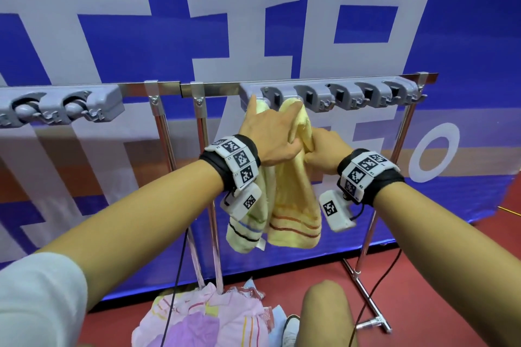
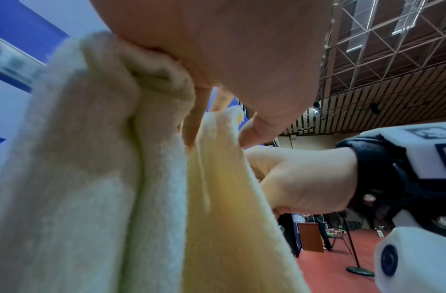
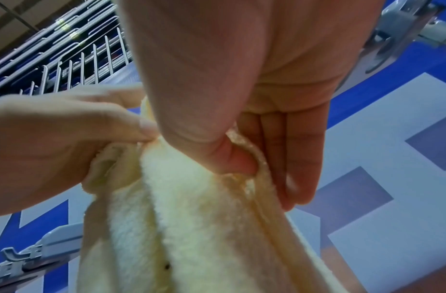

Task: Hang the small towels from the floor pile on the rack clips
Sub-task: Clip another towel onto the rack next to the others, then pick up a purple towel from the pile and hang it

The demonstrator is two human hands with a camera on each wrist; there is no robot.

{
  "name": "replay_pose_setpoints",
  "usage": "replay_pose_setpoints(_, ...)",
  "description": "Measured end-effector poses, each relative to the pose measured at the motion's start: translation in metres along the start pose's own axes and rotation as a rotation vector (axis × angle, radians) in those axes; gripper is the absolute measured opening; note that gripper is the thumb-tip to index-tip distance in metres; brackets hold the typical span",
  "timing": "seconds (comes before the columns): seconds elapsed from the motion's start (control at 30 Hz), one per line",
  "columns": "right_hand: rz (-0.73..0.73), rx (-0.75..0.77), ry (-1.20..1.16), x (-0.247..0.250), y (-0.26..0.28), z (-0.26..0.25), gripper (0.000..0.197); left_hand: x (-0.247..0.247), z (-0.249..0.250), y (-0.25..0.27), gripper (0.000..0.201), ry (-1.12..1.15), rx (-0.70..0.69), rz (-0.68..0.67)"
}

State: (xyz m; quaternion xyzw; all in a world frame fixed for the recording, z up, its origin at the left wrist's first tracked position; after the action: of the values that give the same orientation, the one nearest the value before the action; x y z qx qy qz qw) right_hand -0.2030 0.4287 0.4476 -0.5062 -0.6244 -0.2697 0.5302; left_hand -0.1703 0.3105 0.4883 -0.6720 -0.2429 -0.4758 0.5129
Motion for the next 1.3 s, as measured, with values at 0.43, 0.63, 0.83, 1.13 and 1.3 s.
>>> replay_pose_setpoints(0.43, 0.303, -0.003, -0.167, 0.034, 0.031, -0.001, 0.046, -0.002, -0.004, 0.024, 0.062, 0.111, -0.130, 0.046)
replay_pose_setpoints(0.63, 0.478, 0.239, -0.237, 0.049, 0.046, -0.057, 0.029, 0.012, -0.024, 0.057, 0.070, 0.265, -0.117, 0.145)
replay_pose_setpoints(0.83, 0.257, 0.407, -0.211, -0.001, 0.055, -0.117, 0.034, 0.003, -0.073, 0.117, 0.073, 0.216, 0.013, 0.079)
replay_pose_setpoints(1.13, -0.081, 0.436, -0.107, -0.128, 0.056, -0.155, 0.057, -0.070, -0.137, 0.236, 0.079, 0.175, 0.321, -0.258)
replay_pose_setpoints(1.3, -0.252, 0.443, -0.042, -0.198, 0.063, -0.161, 0.065, -0.111, -0.149, 0.286, 0.079, 0.238, 0.395, -0.360)
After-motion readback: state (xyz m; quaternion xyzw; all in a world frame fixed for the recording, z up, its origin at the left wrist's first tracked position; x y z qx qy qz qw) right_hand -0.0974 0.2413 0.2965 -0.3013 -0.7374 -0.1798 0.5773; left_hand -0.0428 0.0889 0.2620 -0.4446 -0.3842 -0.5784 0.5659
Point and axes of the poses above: each hand's wrist, its own y-axis away from the middle knuckle, its own x-axis out of the back of the hand, z = x × y, the point moved 6 cm from there along -y, towards the middle knuckle, and after that the axes turned 4 degrees about y, right-handed, at the moved point
